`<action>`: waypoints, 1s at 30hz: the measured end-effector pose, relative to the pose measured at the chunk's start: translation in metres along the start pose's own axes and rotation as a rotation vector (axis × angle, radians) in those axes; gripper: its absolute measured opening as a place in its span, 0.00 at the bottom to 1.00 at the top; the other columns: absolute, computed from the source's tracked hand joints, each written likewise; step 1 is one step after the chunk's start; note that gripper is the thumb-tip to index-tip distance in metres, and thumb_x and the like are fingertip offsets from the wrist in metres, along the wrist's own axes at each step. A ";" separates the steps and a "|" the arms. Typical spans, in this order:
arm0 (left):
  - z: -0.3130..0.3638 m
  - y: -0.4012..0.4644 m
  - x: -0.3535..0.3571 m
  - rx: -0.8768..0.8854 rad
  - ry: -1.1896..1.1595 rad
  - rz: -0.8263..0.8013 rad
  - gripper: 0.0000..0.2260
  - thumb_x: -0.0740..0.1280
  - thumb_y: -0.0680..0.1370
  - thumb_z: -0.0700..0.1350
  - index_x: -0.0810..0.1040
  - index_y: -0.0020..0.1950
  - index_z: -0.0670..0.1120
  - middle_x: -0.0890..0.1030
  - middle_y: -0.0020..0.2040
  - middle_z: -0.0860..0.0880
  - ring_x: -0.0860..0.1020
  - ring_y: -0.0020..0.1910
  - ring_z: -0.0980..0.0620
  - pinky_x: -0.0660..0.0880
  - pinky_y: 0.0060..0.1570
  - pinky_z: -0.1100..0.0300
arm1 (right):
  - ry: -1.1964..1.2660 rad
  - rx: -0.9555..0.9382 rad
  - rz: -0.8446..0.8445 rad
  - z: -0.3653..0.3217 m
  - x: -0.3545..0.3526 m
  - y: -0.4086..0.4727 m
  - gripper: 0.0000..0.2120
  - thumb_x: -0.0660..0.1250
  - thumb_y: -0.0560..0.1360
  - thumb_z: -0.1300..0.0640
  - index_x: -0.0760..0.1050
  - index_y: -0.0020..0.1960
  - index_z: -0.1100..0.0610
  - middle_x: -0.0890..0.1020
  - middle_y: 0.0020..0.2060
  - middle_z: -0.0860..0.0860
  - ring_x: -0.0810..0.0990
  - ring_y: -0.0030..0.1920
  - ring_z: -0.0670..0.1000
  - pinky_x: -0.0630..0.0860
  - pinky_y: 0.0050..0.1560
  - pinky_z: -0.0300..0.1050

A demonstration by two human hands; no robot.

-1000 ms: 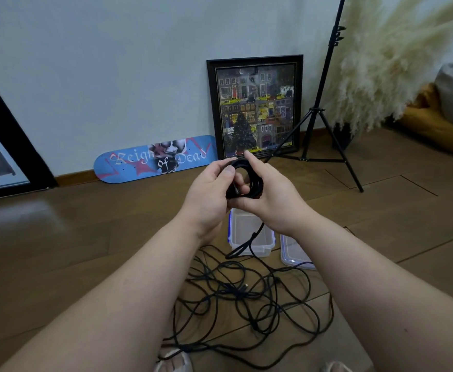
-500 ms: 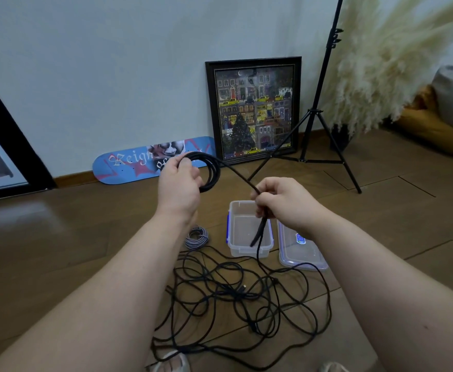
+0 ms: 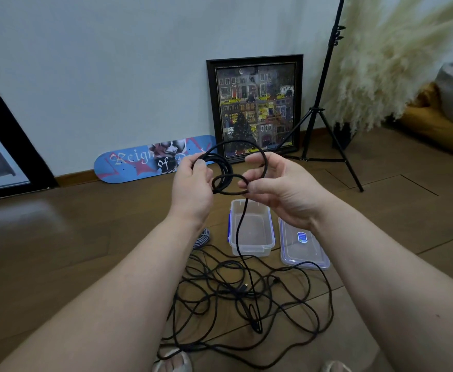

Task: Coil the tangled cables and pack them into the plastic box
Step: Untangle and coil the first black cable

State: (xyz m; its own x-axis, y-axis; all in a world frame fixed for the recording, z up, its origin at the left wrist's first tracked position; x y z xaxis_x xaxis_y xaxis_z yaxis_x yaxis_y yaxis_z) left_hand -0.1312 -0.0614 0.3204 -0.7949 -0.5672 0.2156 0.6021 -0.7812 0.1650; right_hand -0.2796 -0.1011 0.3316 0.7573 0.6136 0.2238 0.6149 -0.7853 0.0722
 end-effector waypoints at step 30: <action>-0.004 -0.002 0.009 0.152 0.394 -0.228 0.09 0.56 0.76 0.52 0.76 0.47 0.56 0.81 0.45 0.49 0.78 0.46 0.46 0.74 0.46 0.47 | -0.566 -0.135 0.137 -0.003 0.001 0.001 0.04 0.73 0.73 0.60 0.80 0.46 0.59 0.82 0.38 0.59 0.78 0.37 0.45 0.77 0.39 0.40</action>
State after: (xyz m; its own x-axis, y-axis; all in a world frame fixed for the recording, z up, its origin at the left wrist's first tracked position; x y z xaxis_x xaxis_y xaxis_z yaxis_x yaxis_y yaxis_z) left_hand -0.1394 -0.0658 0.3181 -0.8582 -0.4645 -0.2185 0.3899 -0.8667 0.3111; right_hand -0.2786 -0.1016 0.3350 0.8502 0.4255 -0.3099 0.4978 -0.8415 0.2102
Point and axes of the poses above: each hand's wrist, its own y-axis towards the middle knuckle, its own x-axis out of the palm, z = x × y, the point moved 5 cm from there along y, towards the middle knuckle
